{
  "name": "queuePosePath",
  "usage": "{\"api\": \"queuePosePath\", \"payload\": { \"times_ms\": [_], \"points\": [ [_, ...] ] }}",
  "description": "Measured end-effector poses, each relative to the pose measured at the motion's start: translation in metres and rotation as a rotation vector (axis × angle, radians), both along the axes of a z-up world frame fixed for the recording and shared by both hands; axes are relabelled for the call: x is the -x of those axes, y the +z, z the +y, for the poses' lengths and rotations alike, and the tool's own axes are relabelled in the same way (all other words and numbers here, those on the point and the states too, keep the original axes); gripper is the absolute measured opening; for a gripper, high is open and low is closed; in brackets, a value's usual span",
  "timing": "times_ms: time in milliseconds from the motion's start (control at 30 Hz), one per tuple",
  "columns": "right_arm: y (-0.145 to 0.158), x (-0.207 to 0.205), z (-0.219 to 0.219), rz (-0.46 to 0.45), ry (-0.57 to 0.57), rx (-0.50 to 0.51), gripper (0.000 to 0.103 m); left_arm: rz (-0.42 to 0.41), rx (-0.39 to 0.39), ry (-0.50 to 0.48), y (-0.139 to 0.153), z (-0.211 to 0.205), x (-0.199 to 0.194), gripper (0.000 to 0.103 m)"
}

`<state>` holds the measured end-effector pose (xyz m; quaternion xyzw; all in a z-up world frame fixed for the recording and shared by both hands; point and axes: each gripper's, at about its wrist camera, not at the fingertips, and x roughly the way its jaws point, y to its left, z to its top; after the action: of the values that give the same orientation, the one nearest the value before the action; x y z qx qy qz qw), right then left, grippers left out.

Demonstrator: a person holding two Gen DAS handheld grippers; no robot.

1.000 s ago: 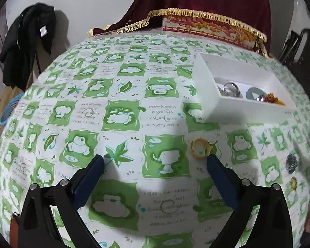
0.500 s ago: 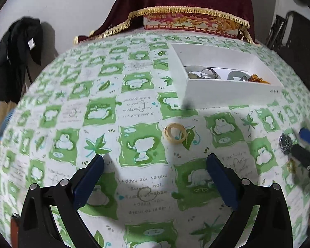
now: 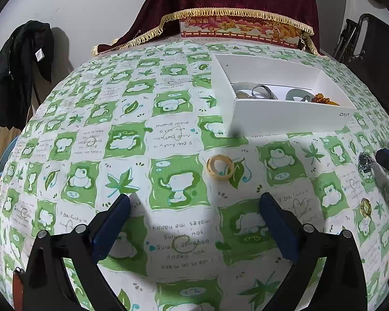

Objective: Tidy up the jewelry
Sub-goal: 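Move the right tool to the silver chain while the left tool approaches the yellow ring, then lower the left tool around the yellow ring while the right tool aligns over the silver chain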

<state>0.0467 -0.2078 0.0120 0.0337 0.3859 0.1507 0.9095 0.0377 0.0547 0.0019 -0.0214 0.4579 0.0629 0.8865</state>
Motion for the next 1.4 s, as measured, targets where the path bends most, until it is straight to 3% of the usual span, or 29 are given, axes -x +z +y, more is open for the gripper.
{"api": "queuePosePath", "payload": {
  "times_ms": [100, 167, 267, 400, 533, 700, 767, 833, 1400],
  "points": [
    [0.004, 0.0, -0.011, -0.01, -0.029, -0.036, 0.032, 0.0, 0.0, 0.0, 0.0, -0.001, 0.0, 0.1],
    [0.004, -0.003, -0.021, 0.004, -0.045, -0.077, 0.04, 0.0, 0.0, 0.0, 0.0, -0.001, 0.0, 0.1],
    [0.002, -0.008, -0.023, 0.029, -0.044, -0.098, 0.04, 0.0, 0.0, 0.0, 0.0, -0.001, 0.0, 0.1],
    [0.002, -0.004, -0.012, 0.015, -0.017, -0.055, 0.041, 0.0, 0.0, 0.0, 0.0, 0.0, 0.0, 0.1],
    [0.0, -0.002, -0.005, 0.008, -0.007, -0.022, 0.056, 0.0, 0.0, 0.0, 0.0, -0.001, 0.0, 0.1],
    [-0.003, 0.002, 0.01, 0.004, 0.034, 0.039, 0.057, 0.0, 0.001, 0.0, 0.0, 0.0, 0.0, 0.1],
    [-0.002, 0.003, 0.011, -0.004, 0.033, 0.047, 0.065, 0.0, 0.001, 0.0, 0.0, 0.0, 0.0, 0.1],
    [-0.002, 0.003, 0.01, -0.003, 0.028, 0.047, 0.067, 0.0, 0.001, -0.003, 0.0, -0.001, 0.0, 0.1],
    [-0.002, 0.002, 0.009, -0.006, 0.029, 0.055, 0.067, -0.01, 0.03, -0.096, 0.001, 0.0, -0.026, 0.099]
  ]
}}
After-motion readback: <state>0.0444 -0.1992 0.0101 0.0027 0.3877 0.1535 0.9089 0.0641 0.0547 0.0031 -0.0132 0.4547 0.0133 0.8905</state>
